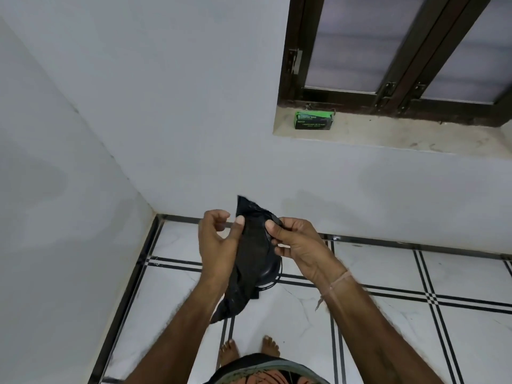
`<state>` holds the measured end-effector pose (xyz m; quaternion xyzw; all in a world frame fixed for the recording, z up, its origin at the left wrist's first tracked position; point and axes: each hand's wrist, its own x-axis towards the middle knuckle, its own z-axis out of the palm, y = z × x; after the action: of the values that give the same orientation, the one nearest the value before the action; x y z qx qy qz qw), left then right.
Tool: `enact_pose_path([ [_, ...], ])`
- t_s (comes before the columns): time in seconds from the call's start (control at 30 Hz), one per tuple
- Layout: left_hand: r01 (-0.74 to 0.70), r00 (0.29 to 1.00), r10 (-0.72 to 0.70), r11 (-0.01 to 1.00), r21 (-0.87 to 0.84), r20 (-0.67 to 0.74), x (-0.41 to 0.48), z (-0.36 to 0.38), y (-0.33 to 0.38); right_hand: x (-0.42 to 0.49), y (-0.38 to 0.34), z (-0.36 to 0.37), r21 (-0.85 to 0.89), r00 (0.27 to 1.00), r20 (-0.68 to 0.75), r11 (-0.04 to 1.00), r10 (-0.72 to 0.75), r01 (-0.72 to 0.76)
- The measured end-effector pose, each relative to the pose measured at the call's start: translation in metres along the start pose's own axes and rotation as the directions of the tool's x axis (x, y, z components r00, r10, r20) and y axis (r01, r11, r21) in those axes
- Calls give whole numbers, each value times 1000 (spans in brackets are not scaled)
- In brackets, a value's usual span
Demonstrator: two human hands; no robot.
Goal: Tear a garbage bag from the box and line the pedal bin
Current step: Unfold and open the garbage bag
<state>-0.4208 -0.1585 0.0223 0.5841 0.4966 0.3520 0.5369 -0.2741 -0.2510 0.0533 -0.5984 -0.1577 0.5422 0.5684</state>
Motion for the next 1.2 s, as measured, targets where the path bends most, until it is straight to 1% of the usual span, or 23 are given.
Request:
enact_pose_path([
  [0.03, -58, 996, 59, 998, -25, 65, -4, 1, 6, 1, -2, 2, 2, 1000, 10, 1000, -4, 4],
  [0.07, -55, 980, 73, 994, -99, 187, -9, 3, 12, 1, -4, 4, 6, 1000, 25, 1000, -4, 3],
  [0.1, 3, 953, 56, 981, -194, 297, -14, 5, 19, 2, -5, 7, 16, 999, 44, 1000, -1, 1],
  [0.13, 82, 933, 30, 952, -295, 358, -18, 6, 24, 2, -5, 10, 32, 998, 59, 999, 2, -4],
  [0.2, 196, 930, -28, 882, -429, 366, -22, 10, 29, 3, -5, 16, 68, 997, 76, 998, 5, -10],
  [0.3, 276, 935, -105, 817, -506, 340, -22, 12, 27, 5, -1, 21, 118, 996, 89, 993, -13, 3],
  [0.37, 304, 935, -134, 780, -547, 328, -21, 10, 25, 5, 3, 21, 153, 993, 112, 988, -30, 13],
  [0.43, 318, 935, -157, 767, -558, 317, -21, 10, 26, 4, 7, 21, 172, 992, 123, 985, -41, 19],
  [0.57, 360, 926, -203, 733, -577, 320, -24, 13, 27, -1, 11, 23, 218, 994, 97, 976, -42, 20],
  [0.67, 420, 903, -255, 700, -578, 346, -27, 15, 27, -5, 12, 26, 274, 996, 78, 961, -48, 25],
  [0.73, 444, 890, -267, 691, -571, 370, -28, 16, 25, -5, 14, 24, 302, 997, 62, 953, -44, 23],
  [0.87, 468, 877, -278, 684, -560, 393, -28, 18, 24, -4, 19, 19, 335, 998, 48, 942, -31, 13],
  [1.0, 494, 861, -306, 692, -527, 405, -27, 20, 19, -8, 16, 19, 396, 997, 71, 918, -5, -24],
  [1.2, 534, 839, -355, 680, -502, 412, -23, 22, 18, -3, 20, 18, 494, 997, 73, 867, 33, -65],
])
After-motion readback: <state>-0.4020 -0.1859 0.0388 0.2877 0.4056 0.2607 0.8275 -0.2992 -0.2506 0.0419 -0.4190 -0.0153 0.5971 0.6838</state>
